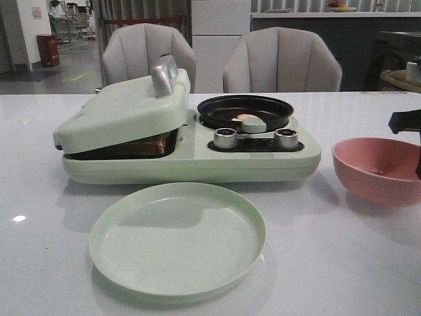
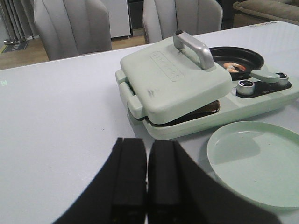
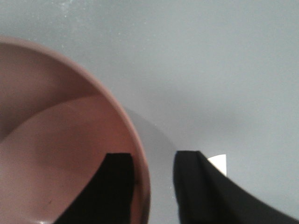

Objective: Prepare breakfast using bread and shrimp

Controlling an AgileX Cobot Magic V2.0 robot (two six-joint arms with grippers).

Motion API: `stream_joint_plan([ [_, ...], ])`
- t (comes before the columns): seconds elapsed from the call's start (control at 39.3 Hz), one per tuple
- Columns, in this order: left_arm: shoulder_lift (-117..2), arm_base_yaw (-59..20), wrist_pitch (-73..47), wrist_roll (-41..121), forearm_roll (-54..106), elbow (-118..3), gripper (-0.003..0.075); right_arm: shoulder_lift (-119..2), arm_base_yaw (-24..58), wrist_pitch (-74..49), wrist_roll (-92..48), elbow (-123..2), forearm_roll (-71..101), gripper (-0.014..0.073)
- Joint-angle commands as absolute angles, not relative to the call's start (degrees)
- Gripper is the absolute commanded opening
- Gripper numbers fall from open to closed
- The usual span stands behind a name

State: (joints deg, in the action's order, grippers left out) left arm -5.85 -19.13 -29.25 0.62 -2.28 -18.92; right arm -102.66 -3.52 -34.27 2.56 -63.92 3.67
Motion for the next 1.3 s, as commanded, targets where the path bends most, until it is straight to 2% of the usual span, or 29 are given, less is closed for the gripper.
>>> stream_joint_plan([
  [0.0,-6.48,-19.41,-25.0,0.36,-1.96,-20.34,0.0114,-99.33,-4.01,-33.36,2.19,-66.53,2.2,0.0516],
  [0.08,-6.48,-19.41,-25.0,0.36,-1.96,-20.34,0.0114,-97.74,-3.94,-33.48,2.19,-67.84,2.2,0.0549],
  [0.38,-6.48,-19.41,-25.0,0.36,-1.96,-20.34,0.0114,-86.66,-2.42,-30.6,1.02,-68.96,2.2,0.0551],
  [0.76,-6.48,-19.41,-25.0,0.36,-1.96,-20.34,0.0114,-74.09,6.98,-29.02,-2.72,-68.62,2.43,0.0551],
  [1.02,-6.48,-19.41,-25.0,0.36,-1.96,-20.34,0.0114,-66.07,12.02,-20.41,-2.67,-60.4,2.71,0.0551],
  [1.27,-6.48,-19.41,-25.0,0.36,-1.96,-20.34,0.0114,-52.94,16.55,-10.33,-2.62,-48.67,3.42,0.0551],
])
